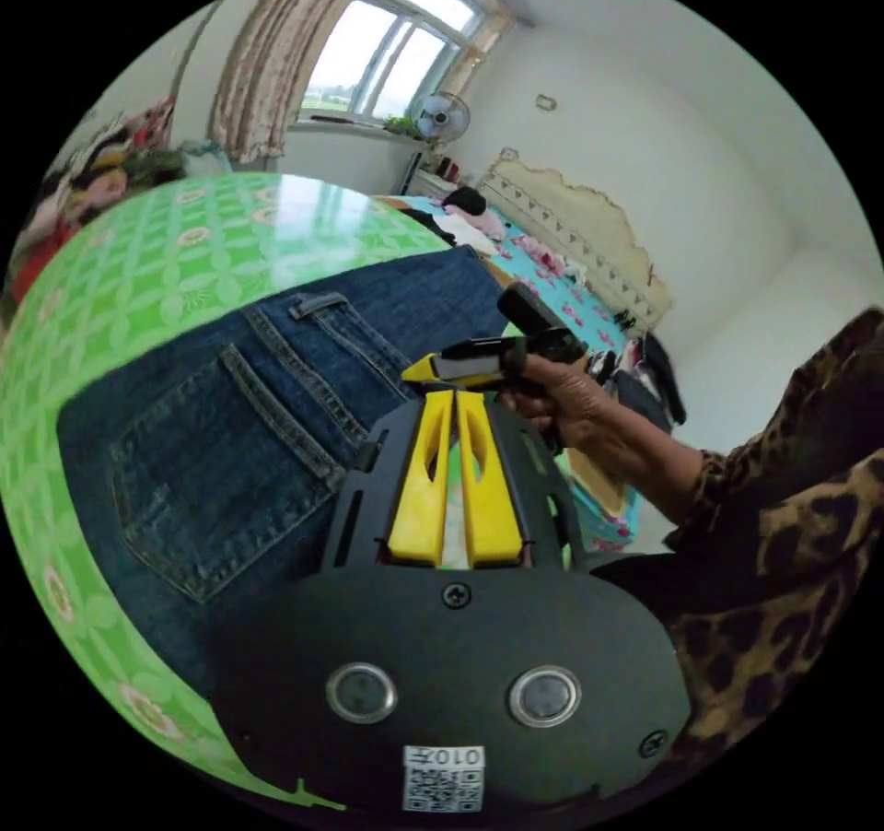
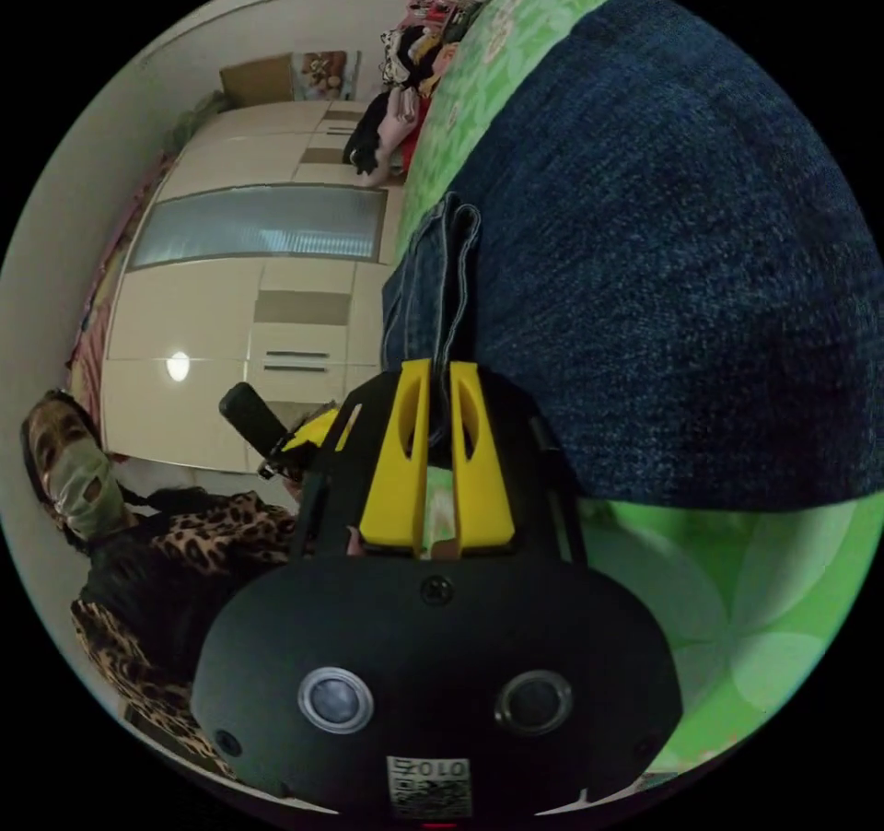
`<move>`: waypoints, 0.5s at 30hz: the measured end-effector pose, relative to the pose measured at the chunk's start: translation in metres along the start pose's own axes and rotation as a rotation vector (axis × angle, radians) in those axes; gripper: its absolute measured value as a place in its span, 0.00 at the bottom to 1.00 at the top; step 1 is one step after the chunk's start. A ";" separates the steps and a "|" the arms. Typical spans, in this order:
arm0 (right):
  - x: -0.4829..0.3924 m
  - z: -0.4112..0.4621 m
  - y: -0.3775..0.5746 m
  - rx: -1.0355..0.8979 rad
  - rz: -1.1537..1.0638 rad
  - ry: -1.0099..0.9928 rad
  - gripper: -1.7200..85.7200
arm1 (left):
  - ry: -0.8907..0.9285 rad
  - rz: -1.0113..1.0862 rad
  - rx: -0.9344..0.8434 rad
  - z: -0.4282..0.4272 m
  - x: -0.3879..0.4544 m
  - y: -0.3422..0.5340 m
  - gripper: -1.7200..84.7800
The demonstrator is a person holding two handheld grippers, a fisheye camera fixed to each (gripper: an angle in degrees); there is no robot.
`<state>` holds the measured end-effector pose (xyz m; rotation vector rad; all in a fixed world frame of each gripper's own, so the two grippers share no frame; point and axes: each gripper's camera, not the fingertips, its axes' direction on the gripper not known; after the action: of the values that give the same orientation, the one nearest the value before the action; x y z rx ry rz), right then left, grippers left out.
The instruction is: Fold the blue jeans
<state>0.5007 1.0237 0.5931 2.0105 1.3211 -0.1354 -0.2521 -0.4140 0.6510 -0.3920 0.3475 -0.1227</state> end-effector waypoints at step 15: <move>-0.090 -0.042 0.030 -0.093 -0.239 0.127 0.05 | 0.099 -0.183 0.106 -0.094 -0.031 -0.045 0.02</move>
<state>0.4711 0.9746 0.6798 1.8032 1.6164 -0.0561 -0.3164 -0.4830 0.5974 -0.3126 0.4004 -0.3393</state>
